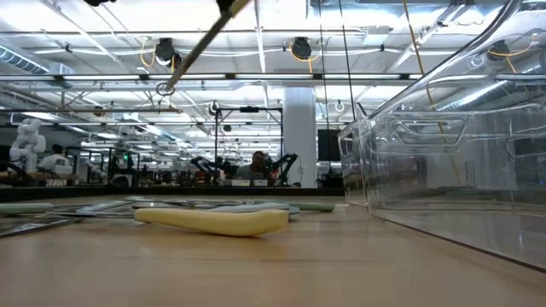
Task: Sort silverware by color (type)
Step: Put the yellow knife into the bottom right transparent bin
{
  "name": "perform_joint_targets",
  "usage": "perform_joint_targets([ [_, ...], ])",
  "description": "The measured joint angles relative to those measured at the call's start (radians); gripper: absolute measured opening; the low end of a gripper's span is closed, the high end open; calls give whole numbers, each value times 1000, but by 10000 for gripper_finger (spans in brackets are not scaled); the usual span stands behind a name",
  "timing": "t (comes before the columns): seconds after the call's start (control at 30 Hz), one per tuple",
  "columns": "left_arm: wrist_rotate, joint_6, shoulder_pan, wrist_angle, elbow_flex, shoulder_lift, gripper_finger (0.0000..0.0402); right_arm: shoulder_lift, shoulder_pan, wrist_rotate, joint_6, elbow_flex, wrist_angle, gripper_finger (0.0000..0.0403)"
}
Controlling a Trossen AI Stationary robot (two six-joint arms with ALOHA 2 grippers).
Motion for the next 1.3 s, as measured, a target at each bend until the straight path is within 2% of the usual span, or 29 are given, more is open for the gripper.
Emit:
perform_joint_targets([
  [0.17, 7, 63, -66, 101, 1, 13, 86, -1, -32, 83, -88, -16, 85, 141],
  [0.23, 8, 77, -86, 131, 1, 14, 86, -1, -53, 75, -129, -41, 164, 146],
  [0.4, 26, 90, -124, 154, 36, 41, 86, -1, -117, -59, -305, -129, 487, 171],
  [0.57, 35, 127, -162, 153, 137, 135, 86, -1, -172, -163, -469, -195, 763, 206],
  [0.77, 35, 186, -191, 136, 297, 274, 86, -1, -189, -239, -475, -213, 770, 228],
  [0.93, 17, 228, -202, 30, 399, 326, 86, -1, -181, -320, -476, -213, 779, 225],
  [1.3, -28, 232, -206, 2, 424, 330, 86, -1, -169, -339, -485, -213, 823, 219],
])
